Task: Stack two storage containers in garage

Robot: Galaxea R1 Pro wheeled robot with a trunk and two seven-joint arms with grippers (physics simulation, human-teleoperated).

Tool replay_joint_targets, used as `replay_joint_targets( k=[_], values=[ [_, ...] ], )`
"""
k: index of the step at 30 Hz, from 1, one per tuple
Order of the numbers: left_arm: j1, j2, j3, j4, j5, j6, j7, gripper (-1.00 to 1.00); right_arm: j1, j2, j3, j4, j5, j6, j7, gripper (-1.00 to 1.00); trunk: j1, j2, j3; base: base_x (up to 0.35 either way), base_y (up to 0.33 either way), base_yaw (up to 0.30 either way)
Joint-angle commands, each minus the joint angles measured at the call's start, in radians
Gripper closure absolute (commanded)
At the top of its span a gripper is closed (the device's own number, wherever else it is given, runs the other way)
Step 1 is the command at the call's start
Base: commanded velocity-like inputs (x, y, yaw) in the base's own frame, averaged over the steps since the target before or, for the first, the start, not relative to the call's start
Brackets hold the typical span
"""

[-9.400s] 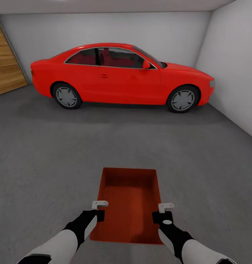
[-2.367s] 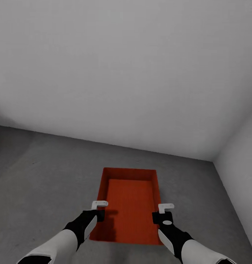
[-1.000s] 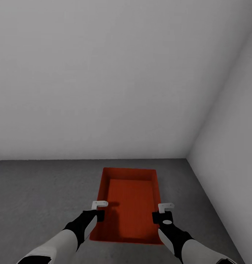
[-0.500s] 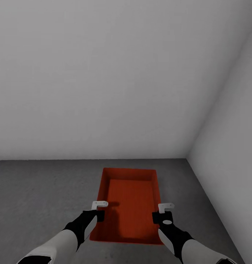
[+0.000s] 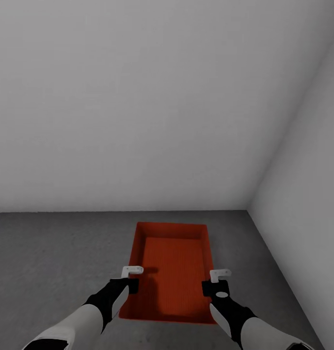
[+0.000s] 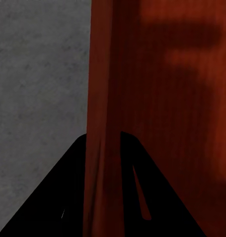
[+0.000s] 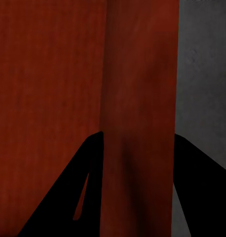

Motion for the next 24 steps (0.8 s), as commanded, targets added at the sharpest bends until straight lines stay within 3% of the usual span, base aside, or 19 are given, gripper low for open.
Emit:
replay_joint_targets(
  k=[1, 24],
  values=[
    [-0.001, 0.000, -0.003, -0.006, -0.029, 0.008, 0.012, 1.00, -0.001, 0.000, 0.016, 0.019, -0.026, 0.002, -0.010, 1.00, 0.000, -0.001, -0.001, 0.000, 0.000, 0.000],
    [-0.001, 0.000, -0.003, -0.003, -0.028, 0.010, 0.005, 1.00, -0.001, -0.001, 0.016, 0.020, -0.027, 0.002, -0.010, 1.00, 0.084, -0.155, -0.070, 0.000, 0.000, 0.000]
  ],
)
